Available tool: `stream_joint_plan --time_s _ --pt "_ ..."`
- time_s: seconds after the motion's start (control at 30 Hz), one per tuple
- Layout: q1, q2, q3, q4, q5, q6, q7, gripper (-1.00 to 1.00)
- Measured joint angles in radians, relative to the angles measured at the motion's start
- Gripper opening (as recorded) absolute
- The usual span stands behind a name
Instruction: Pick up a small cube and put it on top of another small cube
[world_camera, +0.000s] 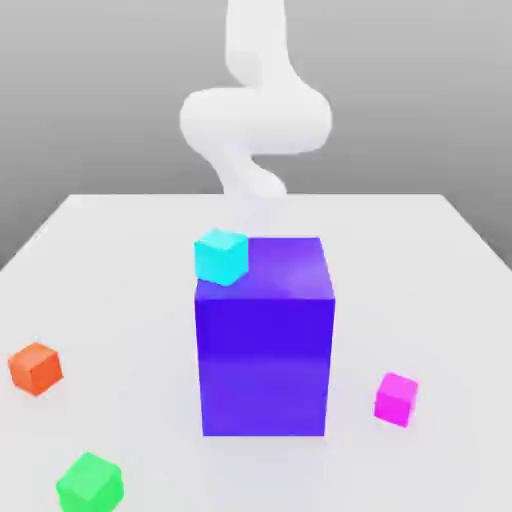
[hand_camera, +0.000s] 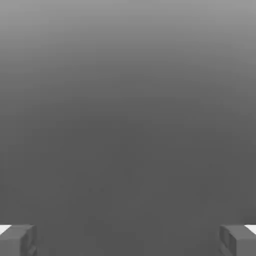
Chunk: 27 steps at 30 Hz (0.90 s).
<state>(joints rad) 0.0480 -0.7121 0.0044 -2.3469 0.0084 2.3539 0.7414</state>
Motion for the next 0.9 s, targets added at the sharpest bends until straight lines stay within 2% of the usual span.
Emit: stream_joint_plan --time_s 0.53,0.7,0.9 --pt "0.272 0.589 0.096 -0.31 0.028 0.363 -0.372 0.0" --pt "0.343 0.772 0.129 -0.4 -0.034 0.477 -0.432 0.0" --pt "0.404 0.989 0.055 -0.377 -0.122 0.646 -0.382 0.0"
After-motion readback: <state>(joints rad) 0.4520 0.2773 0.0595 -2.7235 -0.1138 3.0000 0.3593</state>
